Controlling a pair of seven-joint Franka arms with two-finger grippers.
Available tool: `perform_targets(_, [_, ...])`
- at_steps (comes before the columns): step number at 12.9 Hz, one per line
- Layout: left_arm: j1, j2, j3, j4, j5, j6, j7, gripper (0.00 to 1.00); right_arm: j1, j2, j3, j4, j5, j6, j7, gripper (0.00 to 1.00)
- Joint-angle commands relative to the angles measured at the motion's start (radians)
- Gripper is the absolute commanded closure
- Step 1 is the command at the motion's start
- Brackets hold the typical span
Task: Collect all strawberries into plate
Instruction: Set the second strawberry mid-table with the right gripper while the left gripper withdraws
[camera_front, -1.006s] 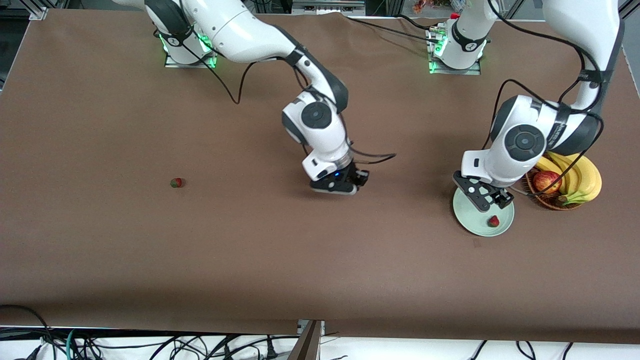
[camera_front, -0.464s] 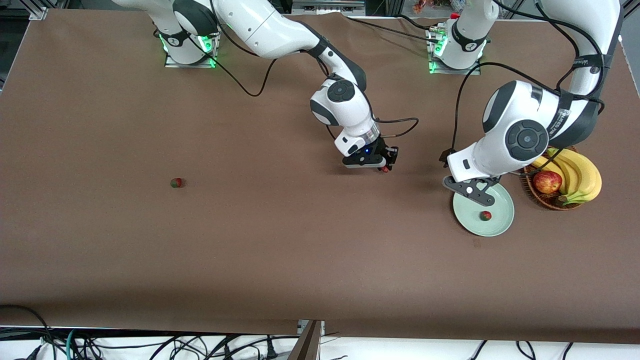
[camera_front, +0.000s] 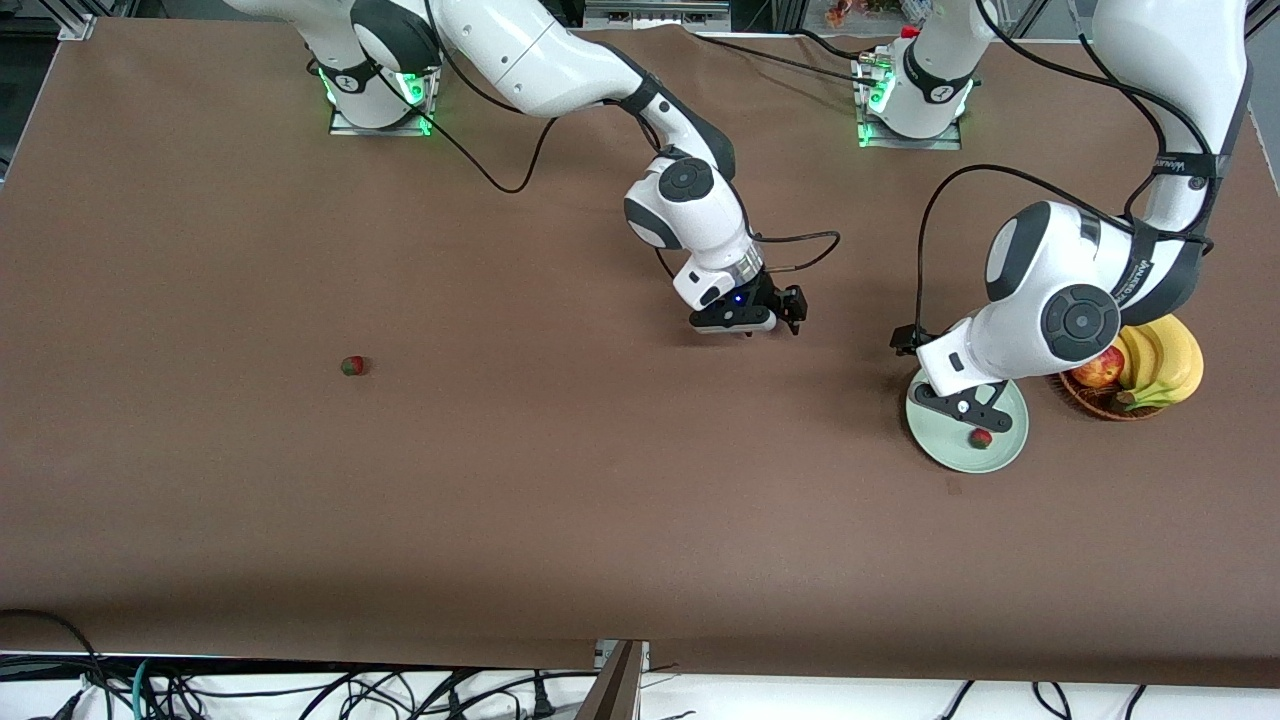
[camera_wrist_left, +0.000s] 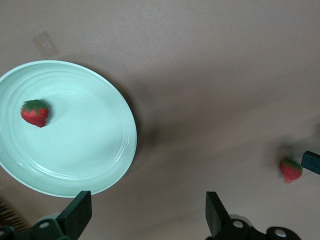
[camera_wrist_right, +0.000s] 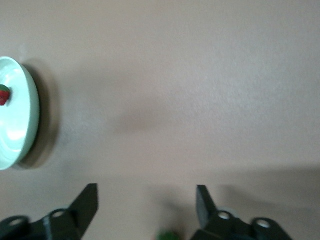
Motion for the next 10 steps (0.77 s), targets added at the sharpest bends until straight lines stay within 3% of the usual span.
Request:
perform_targets(1, [0.001, -0.007, -0.007, 0.021, -0.029, -0.011, -0.014, 0.00, -0.030, -0.027, -0.008, 0.021, 0.006, -0.051, -0.018, 0.00])
perform_targets(4, [0.001, -0.031, -0.012, 0.002, -0.116, -0.021, -0.026, 0.00, -0.107, -0.096, -0.004, 0.021, 0.005, -0.175, -0.083, 0.00])
perform_targets(7, [-0.012, -0.059, -0.016, -0.044, -0.135, -0.025, -0.065, 0.00, -0.214, -0.179, 0.007, 0.020, 0.011, -0.405, -0.293, 0.00])
perform_targets(10, [-0.012, -0.094, -0.145, -0.126, -0.133, 0.011, -0.193, 0.00, -0.322, -0.234, 0.004, 0.014, 0.012, -0.598, -0.508, 0.00])
